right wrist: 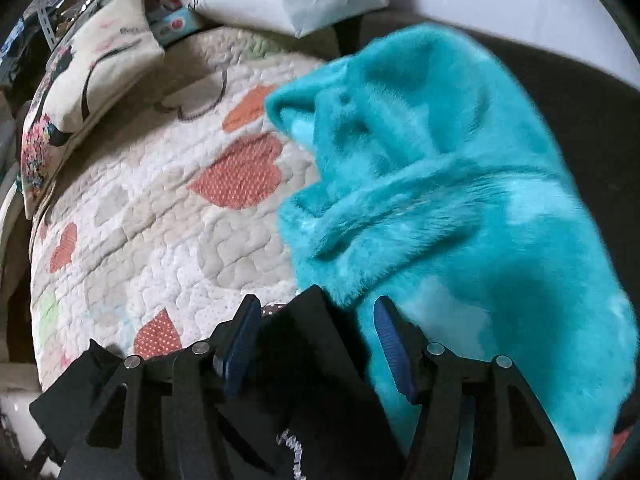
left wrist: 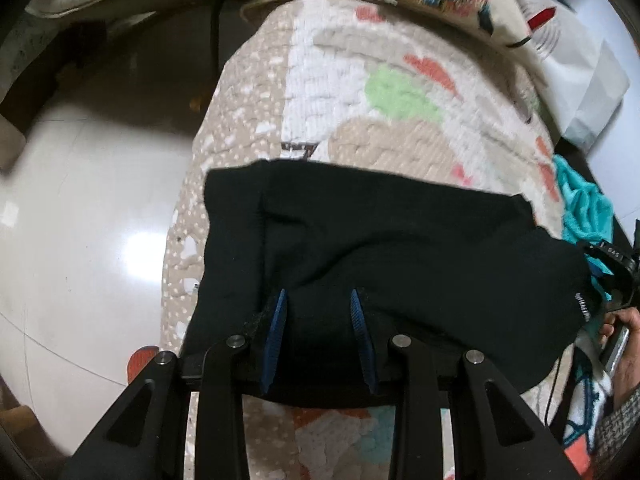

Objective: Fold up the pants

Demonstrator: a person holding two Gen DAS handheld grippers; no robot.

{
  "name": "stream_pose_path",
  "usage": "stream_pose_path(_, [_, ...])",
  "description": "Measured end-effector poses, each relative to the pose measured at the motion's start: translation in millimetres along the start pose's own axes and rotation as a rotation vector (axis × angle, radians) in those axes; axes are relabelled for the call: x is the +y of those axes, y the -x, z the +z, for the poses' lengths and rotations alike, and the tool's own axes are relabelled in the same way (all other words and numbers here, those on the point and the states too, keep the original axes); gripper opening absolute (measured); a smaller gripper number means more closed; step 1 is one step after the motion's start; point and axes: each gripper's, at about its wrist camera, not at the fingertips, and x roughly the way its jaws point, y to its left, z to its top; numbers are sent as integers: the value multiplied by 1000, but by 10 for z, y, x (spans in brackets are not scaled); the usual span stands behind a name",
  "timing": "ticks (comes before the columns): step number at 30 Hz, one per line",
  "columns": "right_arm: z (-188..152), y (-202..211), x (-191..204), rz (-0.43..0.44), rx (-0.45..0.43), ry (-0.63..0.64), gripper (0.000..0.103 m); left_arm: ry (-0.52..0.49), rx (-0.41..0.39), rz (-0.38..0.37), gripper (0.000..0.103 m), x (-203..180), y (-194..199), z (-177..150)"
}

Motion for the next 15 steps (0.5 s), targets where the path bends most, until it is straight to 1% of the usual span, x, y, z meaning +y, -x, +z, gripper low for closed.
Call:
stream_pose_path(1, [-17, -30, 21, 4, 3, 13, 66, -13, -6, 14, 32, -24, -7, 0])
stream_pose_path(2, [-39, -59, 59, 10, 4, 24, 61, -27, -12, 28, 32, -51, -10, -1])
stream_pose_path(3, [-69, -87, 95, 17, 22, 47, 49, -38, -16, 42, 32, -71, -17, -2])
stream_pose_path(4, [-112, -41, 124, 4, 16, 63, 42, -45, -18, 51, 32, -82, -30, -5])
stream_pose_path(6, [-156, 54, 177, -1, 2, 89, 24, -60, -26, 66, 32, -99, -41, -17])
stream_pose_path(7, [-176, 117, 189, -28, -12, 95, 17, -67, -28, 71, 32, -102, -45, -20])
stream_pose_path(8, [-188, 170, 190, -72, -36, 102, 17, -75, -32, 79, 32, -114, -50, -24])
stream_pose_path(9, [-209, 233, 190, -159, -72, 127, 16, -83, -35, 85, 32, -128, -55, -30])
stream_pose_path(10, [-220, 251, 183, -216, -91, 142, 15, -91, -38, 92, 32, -146, -56, -40])
stream_pose_path(11, [-219, 250, 167, -257, -99, 147, 14, -100, -41, 99, 32, -161, -60, -42])
stream_pose_path(13, [-226, 190, 156, -307, -88, 144, 14, -111, -47, 105, 33, -173, -62, -50])
stream_pose_path(15, [-236, 127, 189, -335, -75, 152, 20, -114, -46, 102, 33, -165, -57, -55])
